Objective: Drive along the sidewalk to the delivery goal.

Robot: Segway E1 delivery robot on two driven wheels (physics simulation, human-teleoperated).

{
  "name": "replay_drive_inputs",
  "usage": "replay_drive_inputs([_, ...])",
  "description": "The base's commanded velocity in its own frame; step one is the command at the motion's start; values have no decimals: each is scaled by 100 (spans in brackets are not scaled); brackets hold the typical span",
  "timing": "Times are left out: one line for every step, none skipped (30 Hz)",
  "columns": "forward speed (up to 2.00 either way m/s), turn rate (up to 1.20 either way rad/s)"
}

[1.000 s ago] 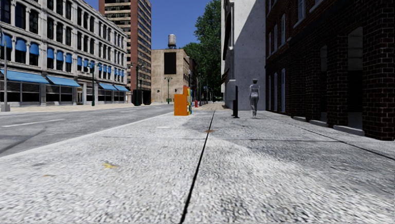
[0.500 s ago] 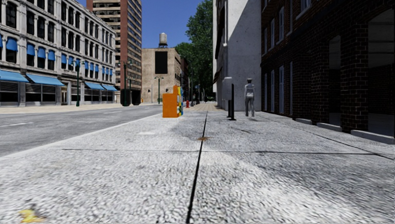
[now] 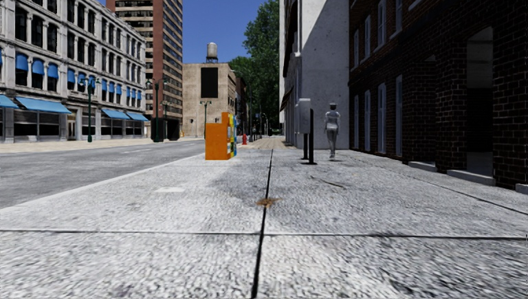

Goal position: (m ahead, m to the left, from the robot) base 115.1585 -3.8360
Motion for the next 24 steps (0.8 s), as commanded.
replay_drive_inputs([200,0])
replay_drive_inputs([200,0])
replay_drive_inputs([200,0])
replay_drive_inputs([200,0])
replay_drive_inputs([200,0])
replay_drive_inputs([200,0])
replay_drive_inputs([200,0])
replay_drive_inputs([200,0])
replay_drive_inputs([200,0])
replay_drive_inputs([200,0])
replay_drive_inputs([200,0])
replay_drive_inputs([200,0])
replay_drive_inputs([200,0])
replay_drive_inputs([200,0])
replay_drive_inputs([200,0])
replay_drive_inputs([200,0])
replay_drive_inputs([200,0])
replay_drive_inputs([200,0])
replay_drive_inputs([200,0])
replay_drive_inputs([200,0])
replay_drive_inputs([200,0])
replay_drive_inputs([200,0])
replay_drive_inputs([200,0])
replay_drive_inputs([200,0])
